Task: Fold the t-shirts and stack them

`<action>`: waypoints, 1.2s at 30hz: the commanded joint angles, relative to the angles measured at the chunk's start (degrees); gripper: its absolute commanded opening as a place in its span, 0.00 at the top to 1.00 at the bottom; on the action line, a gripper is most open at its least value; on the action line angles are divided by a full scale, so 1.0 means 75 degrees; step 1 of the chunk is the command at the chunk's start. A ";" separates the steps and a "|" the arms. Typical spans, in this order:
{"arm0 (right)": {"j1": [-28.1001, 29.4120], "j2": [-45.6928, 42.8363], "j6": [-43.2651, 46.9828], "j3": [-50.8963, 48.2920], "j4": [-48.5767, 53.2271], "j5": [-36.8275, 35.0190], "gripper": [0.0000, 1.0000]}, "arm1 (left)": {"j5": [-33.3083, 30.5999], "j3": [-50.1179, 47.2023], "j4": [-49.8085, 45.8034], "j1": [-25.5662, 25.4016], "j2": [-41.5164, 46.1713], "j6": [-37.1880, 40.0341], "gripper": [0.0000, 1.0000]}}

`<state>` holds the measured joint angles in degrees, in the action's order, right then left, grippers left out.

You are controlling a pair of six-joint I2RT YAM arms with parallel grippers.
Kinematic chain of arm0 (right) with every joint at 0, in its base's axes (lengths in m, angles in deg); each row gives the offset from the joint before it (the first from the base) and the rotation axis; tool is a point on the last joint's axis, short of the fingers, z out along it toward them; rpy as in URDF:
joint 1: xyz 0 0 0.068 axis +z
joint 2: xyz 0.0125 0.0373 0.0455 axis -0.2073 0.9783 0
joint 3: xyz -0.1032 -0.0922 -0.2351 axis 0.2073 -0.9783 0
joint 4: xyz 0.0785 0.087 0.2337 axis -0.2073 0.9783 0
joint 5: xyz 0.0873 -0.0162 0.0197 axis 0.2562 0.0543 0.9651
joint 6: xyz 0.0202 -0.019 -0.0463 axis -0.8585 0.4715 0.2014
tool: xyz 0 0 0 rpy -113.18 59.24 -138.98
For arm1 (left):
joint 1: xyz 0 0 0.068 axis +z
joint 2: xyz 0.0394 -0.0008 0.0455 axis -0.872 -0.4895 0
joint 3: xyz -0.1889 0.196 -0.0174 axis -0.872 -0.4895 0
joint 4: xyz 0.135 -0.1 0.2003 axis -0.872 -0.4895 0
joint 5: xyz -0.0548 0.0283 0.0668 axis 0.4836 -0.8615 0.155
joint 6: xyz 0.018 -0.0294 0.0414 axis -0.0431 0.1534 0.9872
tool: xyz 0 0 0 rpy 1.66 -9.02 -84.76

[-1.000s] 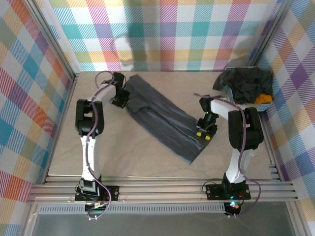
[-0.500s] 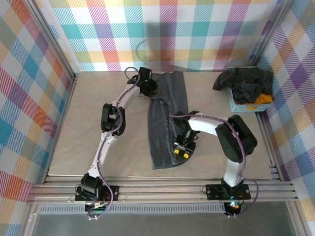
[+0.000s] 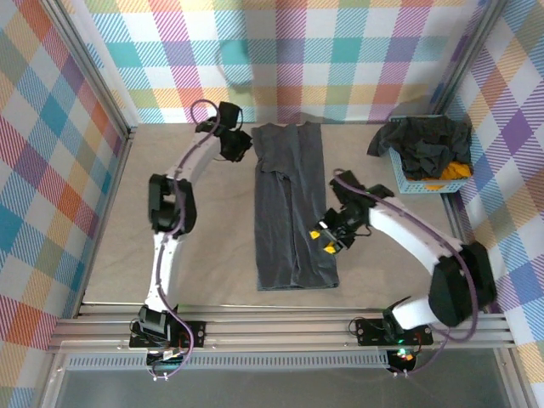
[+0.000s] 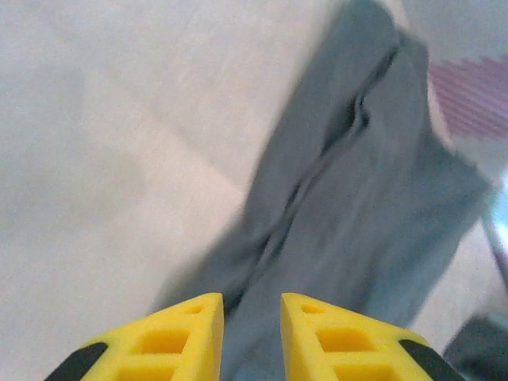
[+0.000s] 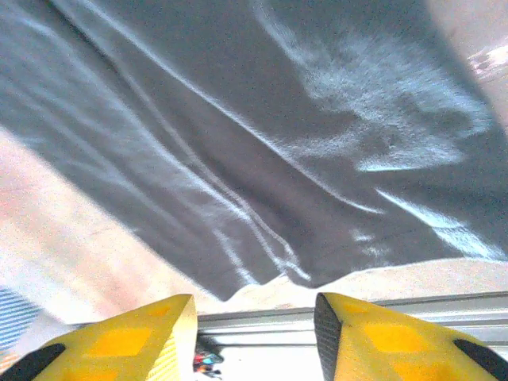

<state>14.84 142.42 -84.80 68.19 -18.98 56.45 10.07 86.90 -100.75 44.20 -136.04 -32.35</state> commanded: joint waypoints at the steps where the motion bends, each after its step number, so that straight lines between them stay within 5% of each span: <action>1: -0.0733 -0.0458 0.1187 -0.0582 0.0511 -0.0181 0.55 | 0.0643 -0.2343 -0.0632 -0.0245 0.1945 0.0787 0.76; 7: -0.0883 -0.0193 0.3814 -0.1084 0.0493 0.0181 0.53 | 0.2886 -0.6869 -0.1250 -0.1068 0.4109 0.2416 0.74; 12: -0.0885 0.0461 0.4372 -0.1589 0.0164 0.0414 0.48 | 0.3597 -0.9079 -0.0418 -0.2329 0.5259 0.1826 0.66; 18: -0.0725 0.1070 0.4628 -0.1903 -0.0027 0.0515 0.47 | 0.3489 -0.9547 0.0417 -0.3155 0.5114 0.1166 0.65; 29: -0.0034 0.1535 0.4555 -0.1926 -0.0258 0.0909 0.53 | 0.3408 -0.9506 0.0997 -0.3485 0.4413 0.0984 0.70; 36: 0.0261 0.1855 0.4228 -0.1941 -0.0516 0.1040 0.68 | 0.3350 -0.9382 0.0960 -0.3631 0.4098 0.1036 0.87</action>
<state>15.98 155.03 -51.95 53.54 -22.11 62.70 35.03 16.56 -97.50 19.13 -102.84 -24.68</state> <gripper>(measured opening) 0.336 0.146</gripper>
